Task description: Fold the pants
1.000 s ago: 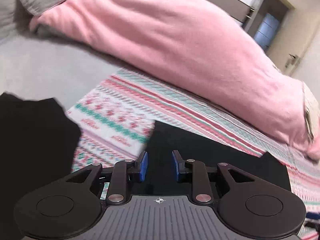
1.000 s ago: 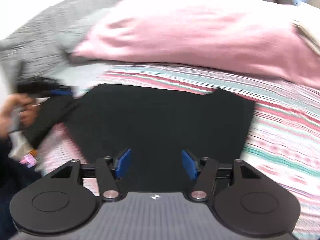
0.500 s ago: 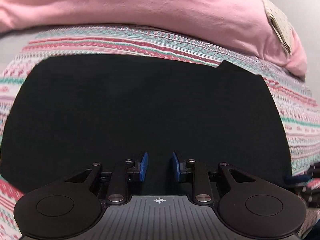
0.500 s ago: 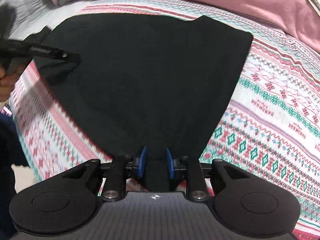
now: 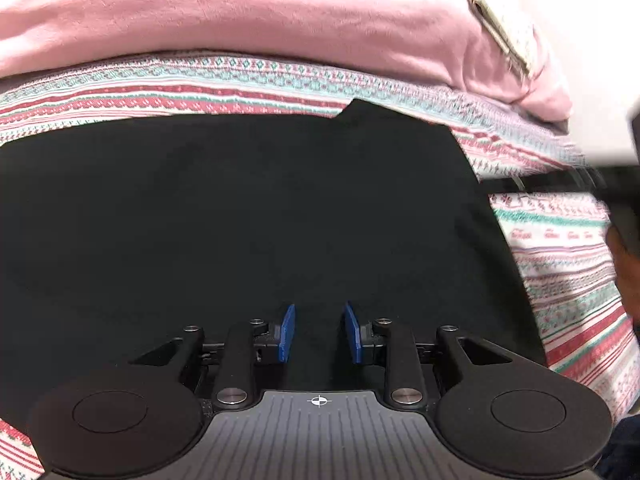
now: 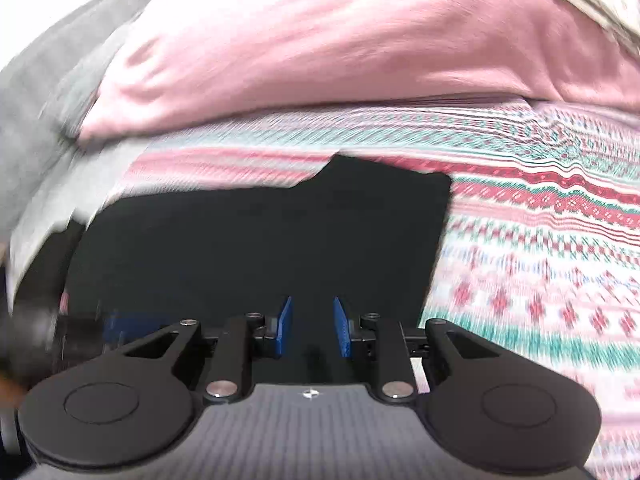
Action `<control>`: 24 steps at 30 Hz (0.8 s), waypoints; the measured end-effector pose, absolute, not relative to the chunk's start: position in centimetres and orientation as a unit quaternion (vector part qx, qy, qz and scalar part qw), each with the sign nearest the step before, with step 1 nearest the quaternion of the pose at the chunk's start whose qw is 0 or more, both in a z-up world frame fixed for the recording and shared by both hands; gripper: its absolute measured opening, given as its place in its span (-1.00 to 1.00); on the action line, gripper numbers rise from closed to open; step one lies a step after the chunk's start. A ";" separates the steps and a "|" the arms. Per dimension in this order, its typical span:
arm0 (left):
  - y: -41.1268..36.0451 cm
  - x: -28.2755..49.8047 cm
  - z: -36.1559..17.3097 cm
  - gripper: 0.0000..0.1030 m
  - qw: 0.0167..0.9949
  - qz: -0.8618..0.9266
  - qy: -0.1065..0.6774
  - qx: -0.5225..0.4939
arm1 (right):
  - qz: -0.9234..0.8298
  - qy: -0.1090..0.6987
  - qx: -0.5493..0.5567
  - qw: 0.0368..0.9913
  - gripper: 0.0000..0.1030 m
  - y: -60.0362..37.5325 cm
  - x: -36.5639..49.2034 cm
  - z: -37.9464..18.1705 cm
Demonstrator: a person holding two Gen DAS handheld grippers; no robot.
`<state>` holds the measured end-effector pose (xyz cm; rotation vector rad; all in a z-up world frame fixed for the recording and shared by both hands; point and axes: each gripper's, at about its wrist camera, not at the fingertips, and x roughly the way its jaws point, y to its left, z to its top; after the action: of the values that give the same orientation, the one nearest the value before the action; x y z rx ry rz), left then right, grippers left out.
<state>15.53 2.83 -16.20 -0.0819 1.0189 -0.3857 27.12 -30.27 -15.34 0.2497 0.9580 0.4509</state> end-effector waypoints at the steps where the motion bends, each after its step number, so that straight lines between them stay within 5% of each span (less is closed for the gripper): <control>1: 2.8 15.5 -16.3 -0.39 0.854 -0.184 0.485 -0.038 | 0.210 0.457 0.135 0.854 -0.64 -30.6 28.7 -16.0; 4: 2.9 15.4 -16.4 -0.38 0.854 -0.188 0.485 -0.035 | 0.177 0.465 0.133 0.857 -0.69 -31.2 31.9 -18.3; 8: 3.3 15.4 -16.3 -0.38 0.851 -0.196 0.487 -0.031 | 0.138 0.438 0.134 0.878 -1.00 -32.2 34.1 -19.7; 12: 3.8 16.5 -16.4 -0.38 0.846 -0.191 0.495 -0.056 | 0.106 0.419 0.129 0.892 -1.00 -32.4 34.3 -19.3; 15: 4.1 16.7 -16.1 -0.28 0.846 -0.181 0.497 -0.067 | 0.062 0.389 0.101 0.914 -0.72 -32.4 33.0 -17.2; 24: 5.5 16.6 -15.4 -0.13 0.875 -0.120 0.467 -0.034 | 0.125 0.400 0.082 0.904 -0.72 -28.5 26.8 -13.2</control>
<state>16.60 5.50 -15.41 -0.0702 0.9751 -0.2515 26.83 -28.51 -13.17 0.1693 0.8264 0.2592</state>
